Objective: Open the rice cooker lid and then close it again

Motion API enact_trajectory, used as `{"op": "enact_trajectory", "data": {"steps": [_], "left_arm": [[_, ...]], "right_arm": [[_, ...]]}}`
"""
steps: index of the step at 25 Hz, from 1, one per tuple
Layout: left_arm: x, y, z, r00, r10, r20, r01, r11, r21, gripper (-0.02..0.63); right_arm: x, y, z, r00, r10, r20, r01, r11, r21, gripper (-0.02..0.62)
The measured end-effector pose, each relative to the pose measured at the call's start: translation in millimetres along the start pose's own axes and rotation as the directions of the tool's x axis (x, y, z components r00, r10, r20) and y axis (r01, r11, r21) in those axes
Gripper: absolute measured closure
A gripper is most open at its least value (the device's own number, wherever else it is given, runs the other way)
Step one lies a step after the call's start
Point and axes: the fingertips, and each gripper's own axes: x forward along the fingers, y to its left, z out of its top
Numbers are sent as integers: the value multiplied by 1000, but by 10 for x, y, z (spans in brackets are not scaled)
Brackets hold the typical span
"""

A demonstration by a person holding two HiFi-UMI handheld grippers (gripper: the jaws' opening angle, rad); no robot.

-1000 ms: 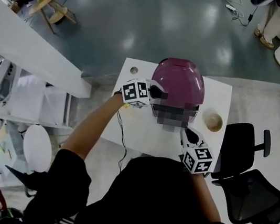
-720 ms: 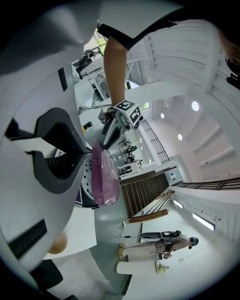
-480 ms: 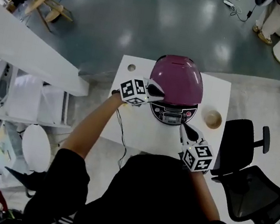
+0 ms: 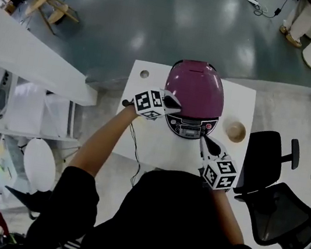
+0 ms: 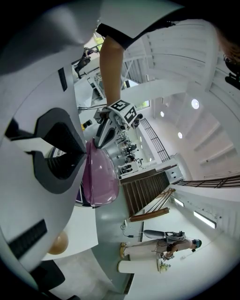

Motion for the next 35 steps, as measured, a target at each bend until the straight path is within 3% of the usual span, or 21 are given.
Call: {"op": "enact_trajectory", "data": {"steps": [5, 16, 20, 31, 35], "left_arm": [[105, -40, -111, 997, 43, -71, -36, 995, 98, 600], [226, -43, -170, 998, 13, -65, -12, 1000, 21, 603], [248, -14, -215, 995, 21, -100, -24, 1000, -21, 604], [250, 9, -224, 986, 81, -148, -97, 990, -102, 604], [245, 6, -243, 970, 129, -207, -157, 980, -124, 604]], "right_arm": [[36, 3, 72, 1000, 11, 16, -11, 1000, -4, 596], [127, -97, 84, 999, 33, 15, -34, 999, 41, 595], [154, -167, 110, 999, 34, 14, -34, 998, 53, 597], [174, -352, 83, 999, 48, -15, -47, 998, 49, 595], [135, -407, 65, 998, 55, -23, -54, 998, 34, 595]]}}
